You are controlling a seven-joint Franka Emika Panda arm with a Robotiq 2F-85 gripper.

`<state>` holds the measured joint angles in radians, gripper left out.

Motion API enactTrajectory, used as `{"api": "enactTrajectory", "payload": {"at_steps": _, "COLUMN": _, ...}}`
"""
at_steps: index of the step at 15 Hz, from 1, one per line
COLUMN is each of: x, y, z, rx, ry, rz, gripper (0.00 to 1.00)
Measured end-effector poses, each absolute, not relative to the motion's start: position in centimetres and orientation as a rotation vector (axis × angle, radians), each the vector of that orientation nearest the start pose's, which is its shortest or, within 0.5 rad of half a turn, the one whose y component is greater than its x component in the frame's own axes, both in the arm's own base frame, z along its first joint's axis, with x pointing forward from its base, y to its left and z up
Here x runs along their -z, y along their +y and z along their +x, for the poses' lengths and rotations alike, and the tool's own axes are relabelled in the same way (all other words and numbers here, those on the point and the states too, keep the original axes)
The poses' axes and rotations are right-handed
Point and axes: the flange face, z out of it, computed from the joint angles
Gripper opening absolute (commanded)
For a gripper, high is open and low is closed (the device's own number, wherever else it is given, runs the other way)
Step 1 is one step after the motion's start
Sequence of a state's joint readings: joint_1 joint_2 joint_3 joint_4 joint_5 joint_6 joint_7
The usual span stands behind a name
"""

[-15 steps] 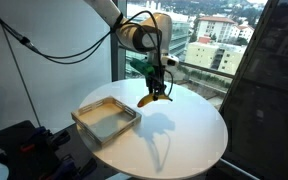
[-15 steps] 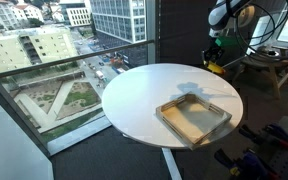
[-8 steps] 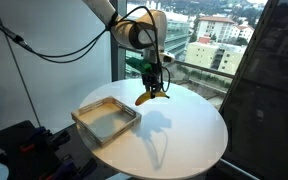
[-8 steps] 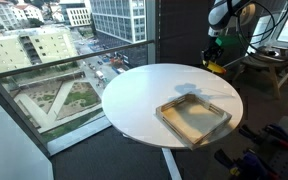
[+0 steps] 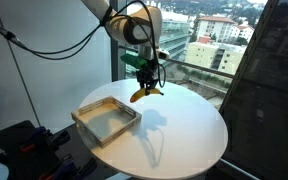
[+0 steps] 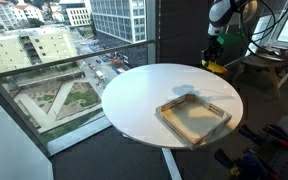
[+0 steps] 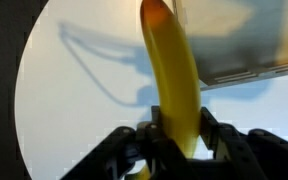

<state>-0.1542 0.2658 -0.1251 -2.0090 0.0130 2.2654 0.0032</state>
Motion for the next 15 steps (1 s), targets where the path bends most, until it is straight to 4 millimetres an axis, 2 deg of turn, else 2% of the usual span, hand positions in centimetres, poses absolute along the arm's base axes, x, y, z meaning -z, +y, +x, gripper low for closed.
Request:
{"api": "enactTrajectory", "payload": {"at_steps": 8, "x": -33.0, "y": -13.0, "z": 56.1, "rx": -0.041, "ry": 0.358, "rz": -3.128, "gripper": 0.16}}
{"api": "enactTrajectory", "payload": {"at_steps": 15, "x": -33.9, "y": -9.7, "z": 56.0, "rx": -0.022, "ry": 0.269, "rz": -3.131, "gripper": 0.16}}
